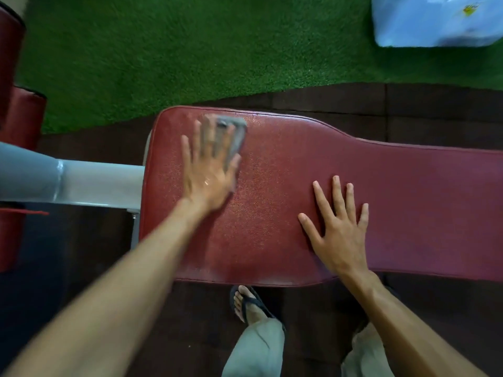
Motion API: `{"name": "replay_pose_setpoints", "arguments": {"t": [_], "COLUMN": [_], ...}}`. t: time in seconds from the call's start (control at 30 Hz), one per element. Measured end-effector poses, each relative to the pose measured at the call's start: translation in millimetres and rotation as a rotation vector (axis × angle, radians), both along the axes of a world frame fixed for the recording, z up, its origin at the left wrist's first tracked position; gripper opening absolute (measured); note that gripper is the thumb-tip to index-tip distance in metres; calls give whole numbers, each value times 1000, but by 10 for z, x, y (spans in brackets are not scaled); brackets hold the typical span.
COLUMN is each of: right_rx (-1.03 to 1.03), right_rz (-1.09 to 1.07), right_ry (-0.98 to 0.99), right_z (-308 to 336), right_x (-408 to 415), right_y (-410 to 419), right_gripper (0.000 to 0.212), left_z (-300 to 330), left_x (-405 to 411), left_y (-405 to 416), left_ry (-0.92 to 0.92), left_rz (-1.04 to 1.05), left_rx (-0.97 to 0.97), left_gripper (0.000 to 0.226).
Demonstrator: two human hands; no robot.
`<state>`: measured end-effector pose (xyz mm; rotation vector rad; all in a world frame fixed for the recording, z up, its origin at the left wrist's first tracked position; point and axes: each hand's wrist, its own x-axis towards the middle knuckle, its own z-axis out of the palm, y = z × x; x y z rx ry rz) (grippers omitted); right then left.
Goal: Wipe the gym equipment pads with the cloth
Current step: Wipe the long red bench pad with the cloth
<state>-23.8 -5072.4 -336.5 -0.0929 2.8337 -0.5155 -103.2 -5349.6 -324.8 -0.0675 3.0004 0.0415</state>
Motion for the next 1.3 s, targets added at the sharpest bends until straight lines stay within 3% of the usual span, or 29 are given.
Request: {"name": "replay_pose_setpoints", "arguments": {"t": [0.13, 0.27, 0.4, 0.53, 0.67, 0.8, 0.9, 1.0, 1.13, 1.23, 1.3], "right_rx": [-68, -78, -61, -59, -52, -66, -69, -75, -48, -9, 2], "right_rz": [-20, -32, -32, -21, -19, -35, -34, -3, -143, -165, -159], "right_ry": [8, 18, 17, 7, 8, -8, -5, 8, -2, -31, -55], "right_z": [-36, -29, -22, -30, -30, -4, -7, -29, -112, -159, -154], "right_x": [26, 21, 22, 22, 25, 25, 17, 38, 62, 25, 3], "right_y": [-2, -6, -15, -10, -6, -27, -2, 81, 464, 881, 1143], "right_gripper": [72, 72, 71, 72, 71, 70, 69, 68, 65, 64, 67], "left_z": [28, 74, 33, -60, 23, 106, 106, 2, -148, -166, -175], "left_x": [253, 1181, 1660, 858, -31, 337, 1119, 1588, 838, 72, 70], "left_y": [-665, -461, 297, 360, -472, -843, -378, 544, 1279, 1013, 801], "left_ry": [69, 47, -39, 15, 67, 63, 21, -20, 60, 89, 88], "left_rz": [49, 199, -51, -185, 42, 18, 41, -102, -161, 5, 124], "left_rx": [-25, 15, 30, 6, -102, -39, 7, 91, 171, 57, 14], "left_gripper": [65, 65, 67, 64, 65, 68, 68, 67, 62, 62, 64]}}
